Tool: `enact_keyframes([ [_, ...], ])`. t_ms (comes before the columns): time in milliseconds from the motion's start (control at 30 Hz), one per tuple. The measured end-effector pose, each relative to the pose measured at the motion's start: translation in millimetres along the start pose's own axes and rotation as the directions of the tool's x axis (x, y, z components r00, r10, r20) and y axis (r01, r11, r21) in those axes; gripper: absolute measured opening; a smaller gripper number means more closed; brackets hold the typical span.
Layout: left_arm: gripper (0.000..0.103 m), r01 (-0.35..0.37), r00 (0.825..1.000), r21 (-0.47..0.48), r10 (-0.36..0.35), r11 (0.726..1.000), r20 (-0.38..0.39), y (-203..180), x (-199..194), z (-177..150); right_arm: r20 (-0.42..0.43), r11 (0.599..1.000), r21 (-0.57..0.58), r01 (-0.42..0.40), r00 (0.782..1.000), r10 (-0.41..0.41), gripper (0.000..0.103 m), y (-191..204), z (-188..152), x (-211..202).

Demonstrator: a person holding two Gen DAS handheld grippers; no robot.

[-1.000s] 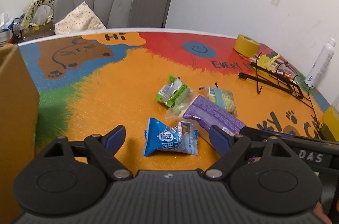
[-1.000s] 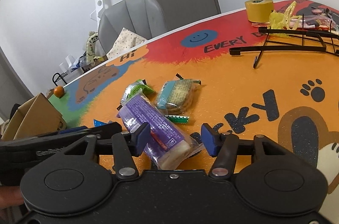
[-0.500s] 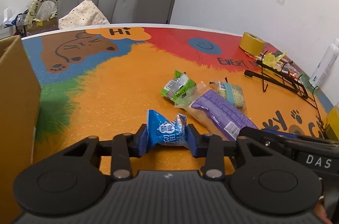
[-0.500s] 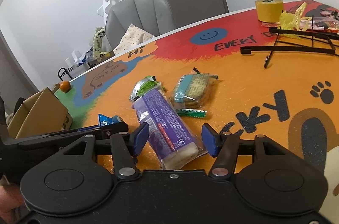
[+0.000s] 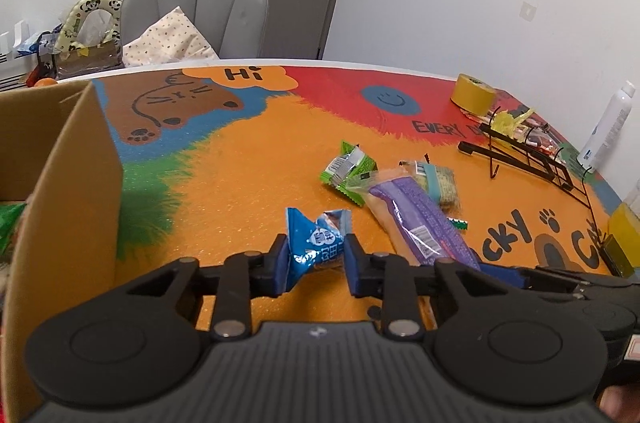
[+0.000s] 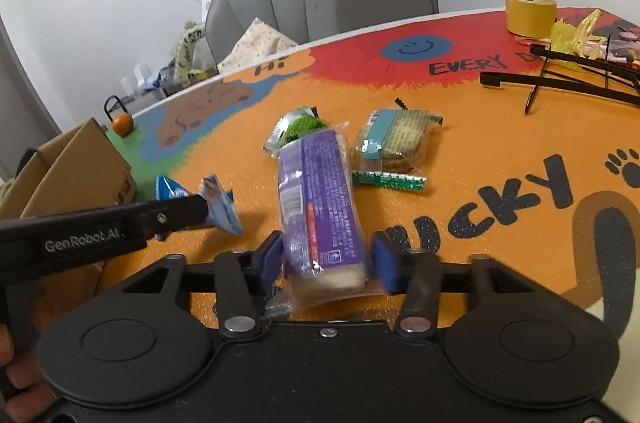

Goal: Organize snacks
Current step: 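Grasp the blue candy pack with the left gripper while the right grasps the purple bar, then carry the blue candy and purple bar in both grippers over the box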

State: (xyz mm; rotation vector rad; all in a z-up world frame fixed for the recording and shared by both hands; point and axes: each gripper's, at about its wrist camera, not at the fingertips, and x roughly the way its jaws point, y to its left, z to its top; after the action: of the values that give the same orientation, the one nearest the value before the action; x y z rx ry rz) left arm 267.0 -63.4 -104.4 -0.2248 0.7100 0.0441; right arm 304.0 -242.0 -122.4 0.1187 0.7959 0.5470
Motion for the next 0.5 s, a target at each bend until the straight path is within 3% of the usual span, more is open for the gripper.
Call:
enact_keyframes([
  [500,0.027,0.036,0.997,0.01,-0.037,0.999,0.072,-3.9,-44.4,4.5,0.09,1.0,0.018,-0.009,0.996,0.007,0.033,9.7,1.7,-37.5],
])
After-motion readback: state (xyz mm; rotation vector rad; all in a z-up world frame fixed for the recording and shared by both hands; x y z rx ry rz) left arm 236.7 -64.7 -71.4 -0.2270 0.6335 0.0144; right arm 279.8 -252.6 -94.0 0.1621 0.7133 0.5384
